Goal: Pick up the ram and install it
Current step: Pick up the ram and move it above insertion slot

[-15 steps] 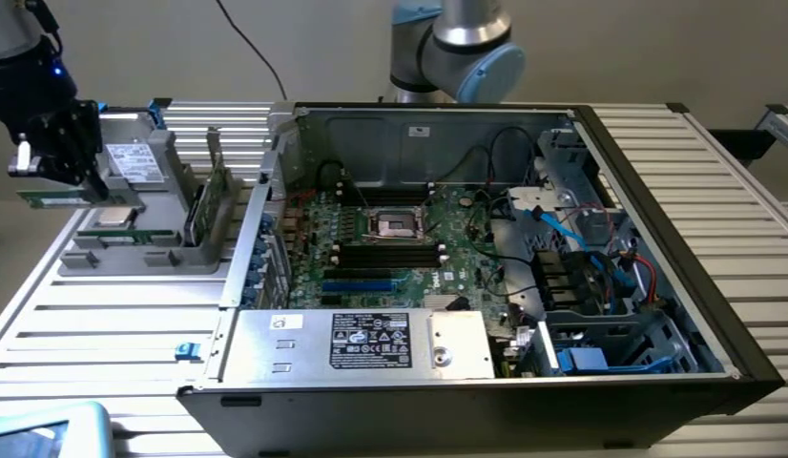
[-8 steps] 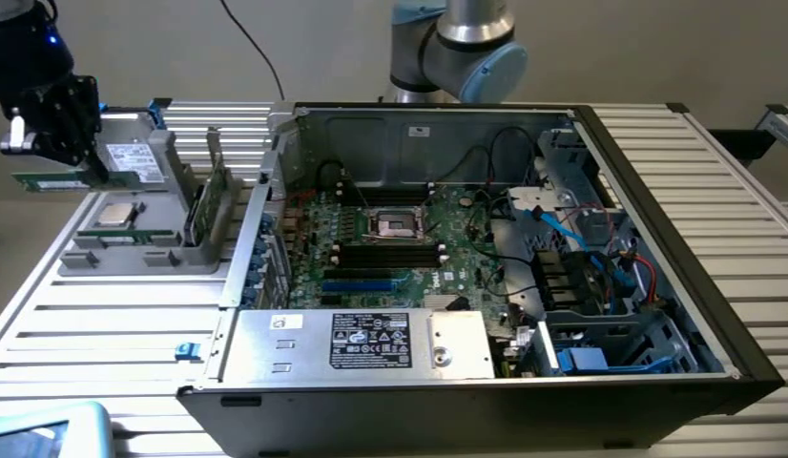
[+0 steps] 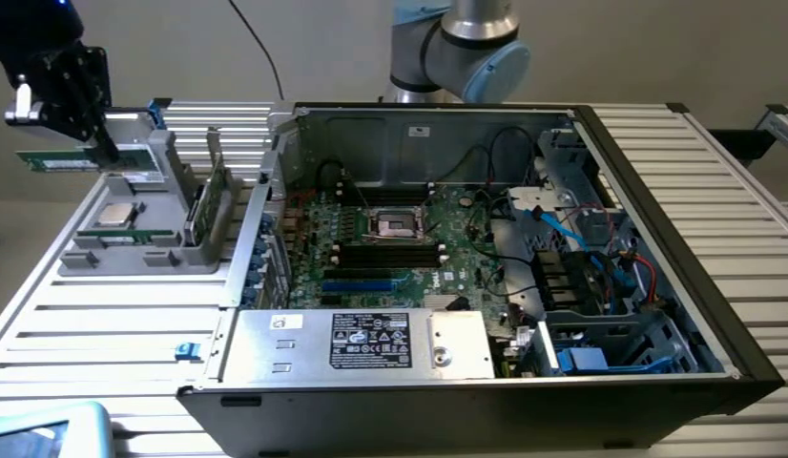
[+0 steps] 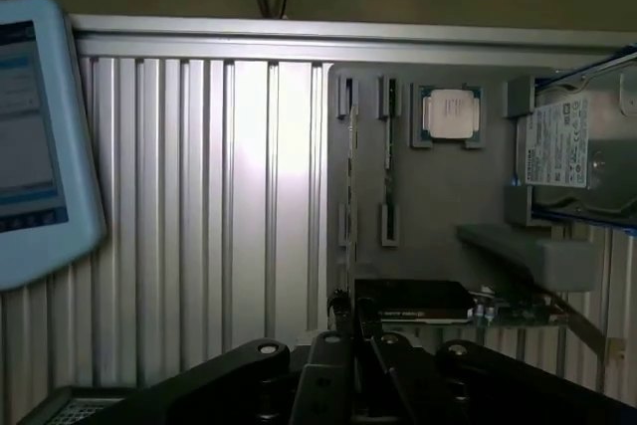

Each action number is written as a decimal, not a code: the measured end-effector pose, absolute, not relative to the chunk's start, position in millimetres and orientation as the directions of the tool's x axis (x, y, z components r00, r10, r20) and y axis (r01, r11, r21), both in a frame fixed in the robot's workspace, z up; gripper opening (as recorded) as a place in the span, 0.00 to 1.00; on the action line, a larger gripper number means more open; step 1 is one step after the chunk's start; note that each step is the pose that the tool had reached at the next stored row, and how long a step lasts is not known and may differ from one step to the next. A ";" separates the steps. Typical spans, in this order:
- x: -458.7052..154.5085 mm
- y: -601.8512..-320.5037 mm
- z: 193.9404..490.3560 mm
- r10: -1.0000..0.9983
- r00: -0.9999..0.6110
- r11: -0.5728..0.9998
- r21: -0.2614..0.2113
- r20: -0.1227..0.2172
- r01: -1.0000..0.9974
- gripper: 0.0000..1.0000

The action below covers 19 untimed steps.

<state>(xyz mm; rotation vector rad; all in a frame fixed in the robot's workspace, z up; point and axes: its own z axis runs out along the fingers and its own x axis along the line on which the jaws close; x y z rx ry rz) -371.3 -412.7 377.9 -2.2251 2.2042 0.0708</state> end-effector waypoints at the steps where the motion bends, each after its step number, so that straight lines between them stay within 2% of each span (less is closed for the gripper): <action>1: -368.2 -413.1 381.2 -0.999 0.009 -0.010 0.026 -0.039 -1.000 0.13; 10: -331.4 -414.9 403.8 -0.999 0.009 -0.010 0.028 -0.039 -1.000 0.13; 19: -290.8 -415.2 408.8 -0.999 0.009 -0.010 0.029 -0.039 -1.000 0.13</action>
